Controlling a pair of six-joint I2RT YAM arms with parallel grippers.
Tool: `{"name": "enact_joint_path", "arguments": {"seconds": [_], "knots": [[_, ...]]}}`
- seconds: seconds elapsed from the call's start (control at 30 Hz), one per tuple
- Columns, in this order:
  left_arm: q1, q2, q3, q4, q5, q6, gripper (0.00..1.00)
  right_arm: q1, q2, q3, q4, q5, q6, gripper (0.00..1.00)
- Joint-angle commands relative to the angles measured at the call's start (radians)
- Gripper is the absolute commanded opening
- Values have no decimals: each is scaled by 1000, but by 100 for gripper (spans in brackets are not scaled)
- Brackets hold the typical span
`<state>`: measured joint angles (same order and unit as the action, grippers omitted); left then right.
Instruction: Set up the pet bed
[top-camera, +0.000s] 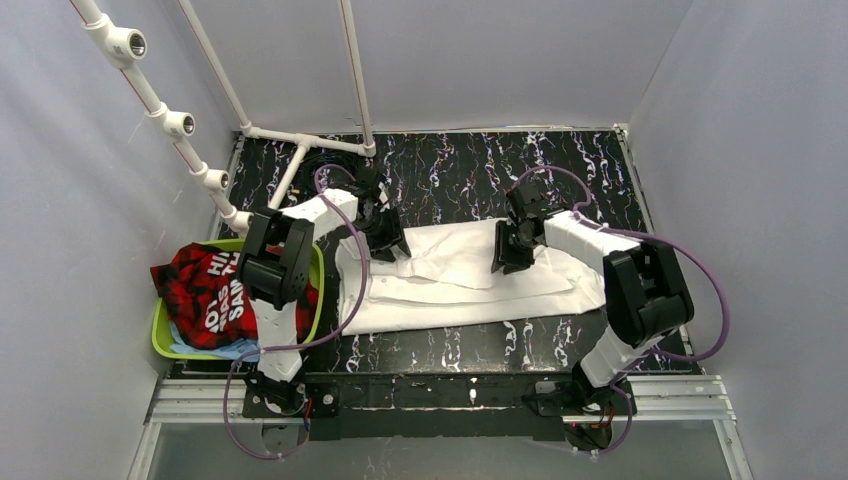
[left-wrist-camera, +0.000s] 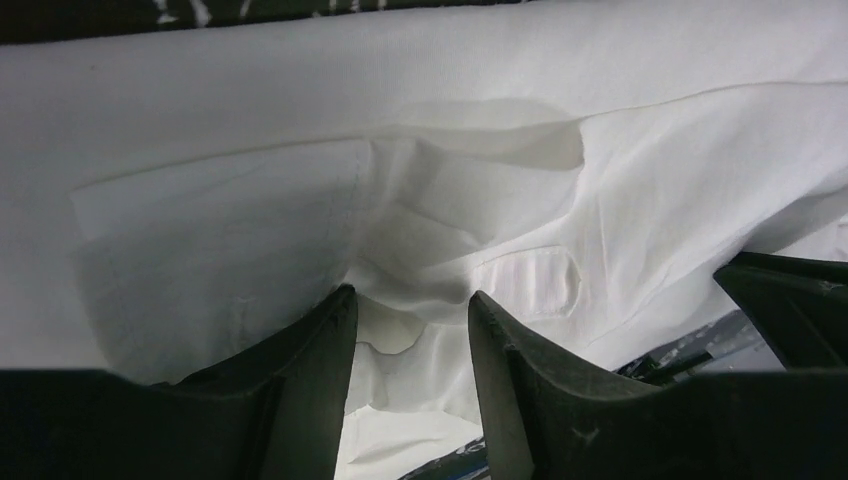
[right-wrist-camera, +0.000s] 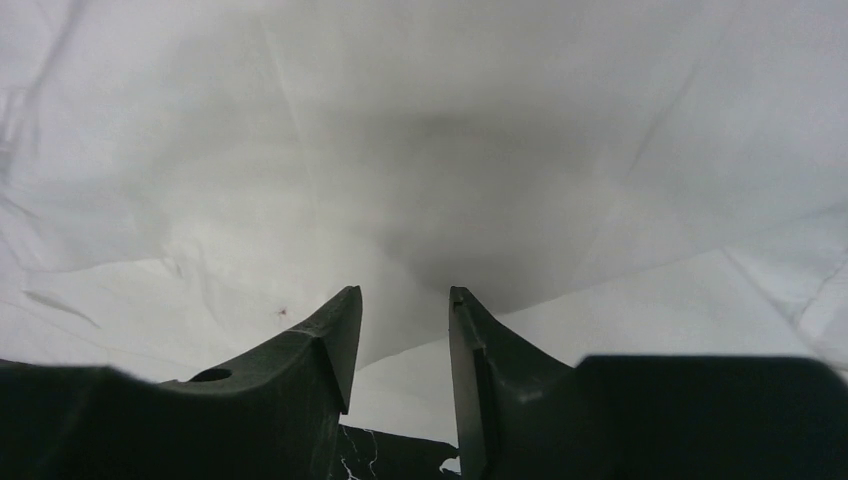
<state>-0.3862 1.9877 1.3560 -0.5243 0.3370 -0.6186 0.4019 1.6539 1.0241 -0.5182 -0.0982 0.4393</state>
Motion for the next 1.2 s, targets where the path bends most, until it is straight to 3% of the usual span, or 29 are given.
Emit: {"name": "enact_joint_path", "arguments": {"seconds": [0.0, 0.17, 0.3, 0.43, 0.5, 0.87, 1.17], "knots": [[-1, -17, -52, -142, -260, 33, 45, 0, 83, 8, 40, 49, 51, 33], [0, -45, -62, -149, -263, 66, 45, -1, 77, 62, -166, 347, 117, 35], [2, -143, 7, -197, -185, 69, 50, 0, 53, 199, -291, 428, 112, 39], [4, -233, 95, -219, -148, 93, 62, -2, 25, 292, -312, 457, 126, 65], [4, -235, 134, -241, -149, 110, 66, -15, 11, 280, -277, 478, 133, 72], [27, -196, 192, -267, -164, 157, 68, -285, 144, 202, -46, 369, 90, 66], [59, -197, 216, -302, -167, 161, 69, -352, 428, 423, 43, 362, 48, 64]]}}
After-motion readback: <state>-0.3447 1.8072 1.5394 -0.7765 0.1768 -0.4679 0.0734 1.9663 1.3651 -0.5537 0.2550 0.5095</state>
